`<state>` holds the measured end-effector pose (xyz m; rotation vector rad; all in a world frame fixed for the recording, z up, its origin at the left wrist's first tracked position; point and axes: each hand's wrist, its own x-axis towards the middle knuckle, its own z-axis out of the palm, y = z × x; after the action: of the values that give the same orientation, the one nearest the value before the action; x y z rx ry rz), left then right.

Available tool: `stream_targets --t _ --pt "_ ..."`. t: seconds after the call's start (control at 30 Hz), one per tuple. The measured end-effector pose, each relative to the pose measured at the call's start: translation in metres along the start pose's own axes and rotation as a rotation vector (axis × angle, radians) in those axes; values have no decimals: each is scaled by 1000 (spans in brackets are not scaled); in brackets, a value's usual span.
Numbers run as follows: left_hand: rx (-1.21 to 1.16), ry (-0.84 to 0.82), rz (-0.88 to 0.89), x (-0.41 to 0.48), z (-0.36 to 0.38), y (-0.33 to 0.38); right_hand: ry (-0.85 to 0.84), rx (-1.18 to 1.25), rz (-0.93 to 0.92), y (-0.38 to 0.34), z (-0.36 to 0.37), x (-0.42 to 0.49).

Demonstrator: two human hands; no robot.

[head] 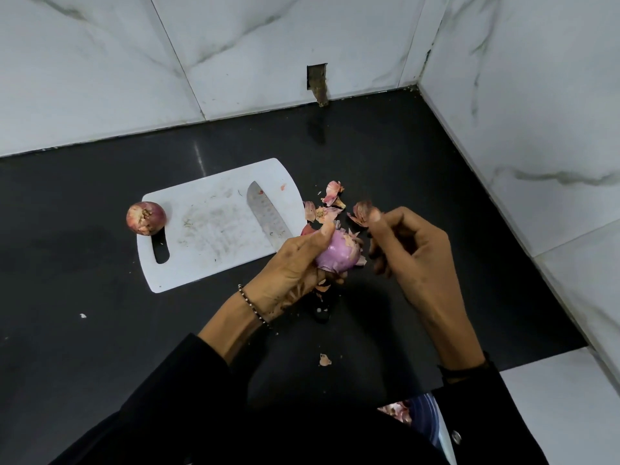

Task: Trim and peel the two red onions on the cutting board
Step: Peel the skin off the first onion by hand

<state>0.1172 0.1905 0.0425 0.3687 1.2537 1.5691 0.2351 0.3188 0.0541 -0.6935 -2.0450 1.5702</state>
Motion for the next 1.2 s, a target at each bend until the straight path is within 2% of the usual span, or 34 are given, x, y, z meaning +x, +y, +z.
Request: stream_targets --t 0.1,0.17,0.3,0.7,0.9,1.03,1.2 --pt "-177 20 19 3 8 9 -127 -4 -161 -5 -4 -7" --pt "-179 40 -15 0 14 17 -179 -63 -252 -8 -4 -9" --pt "-129 25 -13 1 17 23 -178 -141 -337 -12 -3 -8" --pt "-24 -12 8 3 22 33 -201 -160 -313 -15 1 -7" --pt "-17 -3 8 7 20 35 -137 -174 -351 -14 7 -11" --pt "-24 -27 -21 7 20 36 -77 -131 -288 -14 10 -16" --pt "11 -56 -18 6 23 37 -81 -139 -294 -14 9 -15"
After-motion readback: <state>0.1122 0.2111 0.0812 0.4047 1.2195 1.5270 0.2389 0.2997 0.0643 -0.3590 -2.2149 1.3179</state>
